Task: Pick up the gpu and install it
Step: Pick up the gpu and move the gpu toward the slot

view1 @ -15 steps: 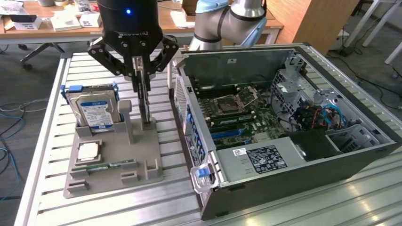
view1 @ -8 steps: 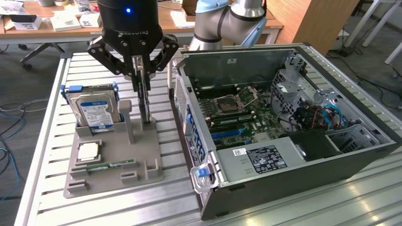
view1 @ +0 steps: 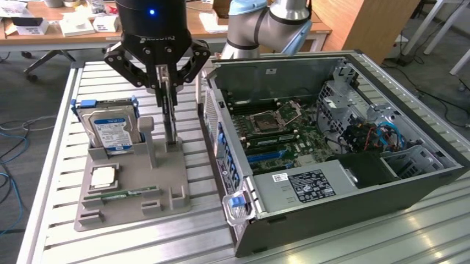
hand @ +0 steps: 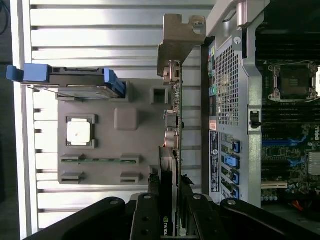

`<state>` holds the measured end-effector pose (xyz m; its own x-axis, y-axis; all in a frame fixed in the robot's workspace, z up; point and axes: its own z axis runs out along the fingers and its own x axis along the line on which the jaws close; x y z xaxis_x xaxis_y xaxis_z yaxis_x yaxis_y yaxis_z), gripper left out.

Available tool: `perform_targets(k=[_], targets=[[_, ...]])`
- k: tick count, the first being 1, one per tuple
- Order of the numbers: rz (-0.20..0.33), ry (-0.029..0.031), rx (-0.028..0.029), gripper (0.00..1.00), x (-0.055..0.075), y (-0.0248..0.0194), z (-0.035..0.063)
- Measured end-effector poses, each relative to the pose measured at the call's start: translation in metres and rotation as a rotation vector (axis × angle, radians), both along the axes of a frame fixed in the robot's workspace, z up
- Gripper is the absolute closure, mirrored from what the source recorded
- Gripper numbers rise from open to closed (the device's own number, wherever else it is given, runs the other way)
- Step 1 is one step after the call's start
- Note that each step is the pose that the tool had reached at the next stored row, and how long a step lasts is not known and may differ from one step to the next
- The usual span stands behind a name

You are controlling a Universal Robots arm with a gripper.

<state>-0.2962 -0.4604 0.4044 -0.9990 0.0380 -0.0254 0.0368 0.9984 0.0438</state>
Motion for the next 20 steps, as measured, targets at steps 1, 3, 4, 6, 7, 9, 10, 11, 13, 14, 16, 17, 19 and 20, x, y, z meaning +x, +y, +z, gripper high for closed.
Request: perform_targets(k=[1, 3, 4, 6, 7, 9, 10, 11, 13, 14, 16, 17, 19, 20], targets=[[0.000, 0.0000, 0.0001, 0.74, 0.000, 0.0000, 0.0000], [0.000, 0.0000, 0.0001, 0.74, 0.000, 0.0000, 0.0000], [0.000, 0.0001, 0.0001, 0.74, 0.000, 0.0000, 0.0000], [0.000, 0.0001, 0.0000, 0.74, 0.000, 0.0000, 0.0001], [0.000, 0.0001, 0.0000, 0.74, 0.000, 0.0000, 0.0008], [0.000, 0.0001, -0.0001, 0.74, 0.000, 0.0000, 0.0039], [0.000, 0.0000, 0.0001, 0.74, 0.000, 0.0000, 0.0054], [0.000, 0.0001, 0.0000, 0.74, 0.000, 0.0000, 0.0071], [0.000, 0.0000, 0.0001, 0.74, 0.000, 0.0000, 0.0102], [0.000, 0.0000, 0.0002, 0.74, 0.000, 0.0000, 0.0109], [0.000, -0.0001, 0.0002, 0.74, 0.000, 0.0000, 0.0109], [0.000, 0.0000, 0.0001, 0.74, 0.000, 0.0000, 0.0109], [0.000, 0.0002, 0.0000, 0.74, 0.001, 0.0000, 0.0111], [0.000, 0.0002, 0.0000, 0.74, 0.002, 0.0000, 0.0111]])
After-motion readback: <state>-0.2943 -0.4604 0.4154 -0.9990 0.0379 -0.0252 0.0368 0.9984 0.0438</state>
